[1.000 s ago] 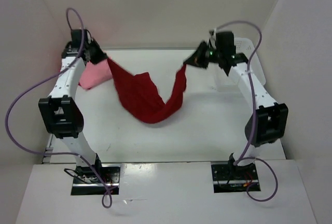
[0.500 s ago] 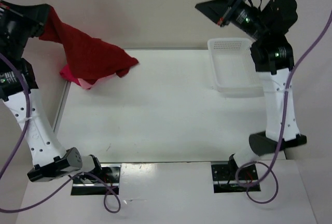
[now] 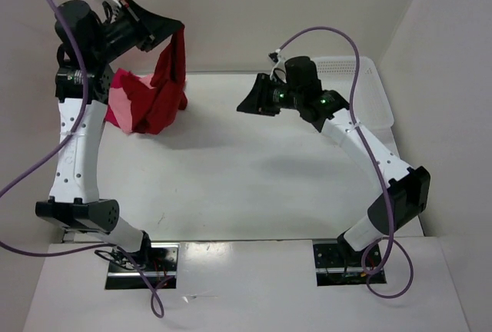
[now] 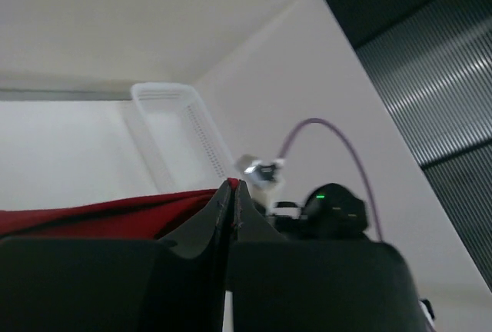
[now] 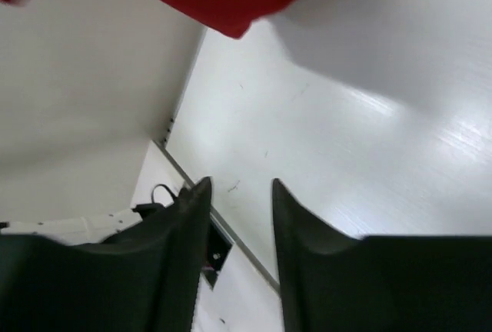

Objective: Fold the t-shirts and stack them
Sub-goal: Flatten out the tshirt

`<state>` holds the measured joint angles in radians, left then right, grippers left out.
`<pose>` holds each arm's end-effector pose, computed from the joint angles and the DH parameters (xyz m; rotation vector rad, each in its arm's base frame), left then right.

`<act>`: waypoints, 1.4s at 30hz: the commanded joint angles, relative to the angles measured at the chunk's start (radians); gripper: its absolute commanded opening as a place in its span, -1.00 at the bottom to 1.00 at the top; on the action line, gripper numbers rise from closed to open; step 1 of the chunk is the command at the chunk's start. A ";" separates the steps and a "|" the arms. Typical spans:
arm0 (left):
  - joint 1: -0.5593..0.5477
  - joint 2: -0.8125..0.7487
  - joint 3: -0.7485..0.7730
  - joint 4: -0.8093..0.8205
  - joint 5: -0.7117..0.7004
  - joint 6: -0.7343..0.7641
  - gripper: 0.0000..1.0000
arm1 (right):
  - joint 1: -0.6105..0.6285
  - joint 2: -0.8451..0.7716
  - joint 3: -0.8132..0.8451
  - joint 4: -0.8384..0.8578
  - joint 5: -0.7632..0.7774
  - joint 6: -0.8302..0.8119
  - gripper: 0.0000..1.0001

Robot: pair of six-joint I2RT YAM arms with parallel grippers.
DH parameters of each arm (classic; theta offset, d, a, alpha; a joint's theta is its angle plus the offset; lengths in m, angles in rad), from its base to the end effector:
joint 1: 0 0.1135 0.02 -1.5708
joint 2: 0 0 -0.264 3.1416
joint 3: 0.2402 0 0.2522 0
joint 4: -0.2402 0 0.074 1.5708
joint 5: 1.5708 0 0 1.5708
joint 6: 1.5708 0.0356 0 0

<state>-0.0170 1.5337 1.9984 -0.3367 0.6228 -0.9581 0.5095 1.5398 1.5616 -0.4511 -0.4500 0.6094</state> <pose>0.3040 -0.0259 0.5539 -0.1903 1.5822 -1.2226 0.2996 0.1851 0.3986 -0.2061 2.1411 1.1379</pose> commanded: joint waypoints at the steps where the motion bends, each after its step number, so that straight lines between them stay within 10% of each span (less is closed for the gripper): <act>1: -0.003 -0.038 0.156 0.094 0.081 -0.042 -1.00 | 0.030 -0.039 -0.046 0.066 0.054 -0.037 -0.09; 8: -0.070 -0.020 0.341 0.085 0.072 -0.042 -1.00 | 0.072 -0.049 -0.089 0.039 0.088 -0.097 0.61; 15: -0.070 0.028 0.441 -0.057 -0.072 0.082 -1.00 | 0.057 -0.038 -0.234 0.058 0.233 -0.044 0.74; 25: -0.026 0.055 0.117 -0.026 -0.164 0.156 -1.00 | 0.041 0.007 -0.606 0.219 0.232 0.148 0.74; 38: 0.057 -0.006 -0.153 0.059 -0.055 0.133 -1.00 | -0.009 0.057 -0.720 0.322 0.333 0.182 0.57; 42: 0.066 -0.038 -0.176 0.059 -0.044 0.122 -1.00 | -0.009 0.141 -0.608 0.325 0.344 0.158 -0.31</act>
<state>0.0357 1.5631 1.8248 -0.3557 0.5407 -0.8398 0.5049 1.6501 0.8738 -0.2138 -0.1326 0.7841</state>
